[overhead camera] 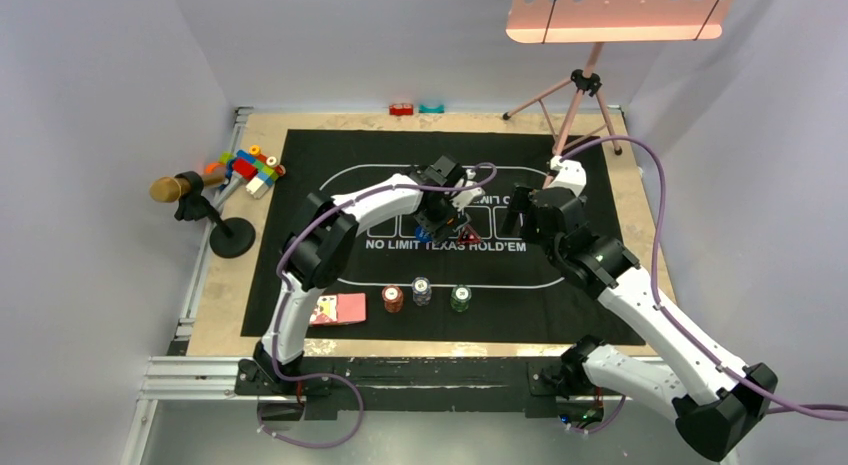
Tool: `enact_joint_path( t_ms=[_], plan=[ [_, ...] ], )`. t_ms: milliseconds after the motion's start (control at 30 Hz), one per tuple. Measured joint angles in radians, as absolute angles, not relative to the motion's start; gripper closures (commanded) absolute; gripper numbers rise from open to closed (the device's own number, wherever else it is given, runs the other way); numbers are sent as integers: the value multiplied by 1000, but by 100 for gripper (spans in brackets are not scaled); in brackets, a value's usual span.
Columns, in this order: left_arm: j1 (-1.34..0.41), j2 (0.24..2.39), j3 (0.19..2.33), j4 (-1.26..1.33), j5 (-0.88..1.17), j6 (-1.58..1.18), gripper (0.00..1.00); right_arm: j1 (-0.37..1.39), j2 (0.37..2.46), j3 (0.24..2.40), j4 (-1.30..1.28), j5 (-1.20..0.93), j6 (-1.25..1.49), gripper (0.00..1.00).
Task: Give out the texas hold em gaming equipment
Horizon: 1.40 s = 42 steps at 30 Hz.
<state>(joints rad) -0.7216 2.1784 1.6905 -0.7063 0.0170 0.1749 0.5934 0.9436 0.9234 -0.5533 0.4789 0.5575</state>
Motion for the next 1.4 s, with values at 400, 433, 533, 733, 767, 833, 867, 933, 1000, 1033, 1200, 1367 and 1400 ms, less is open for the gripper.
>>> enact_joint_path(
  t_ms=[400, 433, 533, 733, 767, 833, 867, 933, 1000, 1033, 1200, 1367, 1400],
  plan=[
    [-733, 2174, 1673, -668, -2, 141, 52, 593, 921, 923, -553, 479, 558, 12],
    [-735, 2171, 1668, -663, -2, 141, 54, 593, 921, 923, -553, 479, 558, 13],
    [-736, 2163, 1652, -653, -2, 139, 57, 593, 921, 923, -553, 479, 558, 13],
    [-735, 2135, 1609, -645, -36, 141, 58, 593, 915, 923, -553, 479, 557, 14],
    [-734, 2126, 1596, -645, -46, 142, 59, 593, 912, 923, -553, 479, 557, 14],
    [-733, 2109, 1571, -645, -67, 142, 59, 593, 908, 923, -553, 479, 557, 14],
    [-733, 2103, 1561, -647, -76, 142, 59, 593, 907, 923, -553, 479, 557, 14],
    [-732, 2093, 1547, -664, -96, 143, 59, 593, 907, 923, -553, 478, 557, 14],
    [-730, 2085, 1539, -683, -113, 147, 59, 593, 907, 923, -553, 478, 558, 14],
    [-728, 2082, 1536, -698, -123, 150, 60, 593, 907, 923, -553, 477, 557, 14],
    [-707, 2059, 1503, -743, -160, 156, 61, 593, 900, 923, -553, 474, 558, 15],
    [-655, 2023, 1447, -765, -170, 161, 62, 593, 889, 923, -553, 468, 558, 15],
    [-641, 2016, 1434, -770, -173, 162, 63, 593, 888, 923, -553, 465, 558, 15]
  ],
)
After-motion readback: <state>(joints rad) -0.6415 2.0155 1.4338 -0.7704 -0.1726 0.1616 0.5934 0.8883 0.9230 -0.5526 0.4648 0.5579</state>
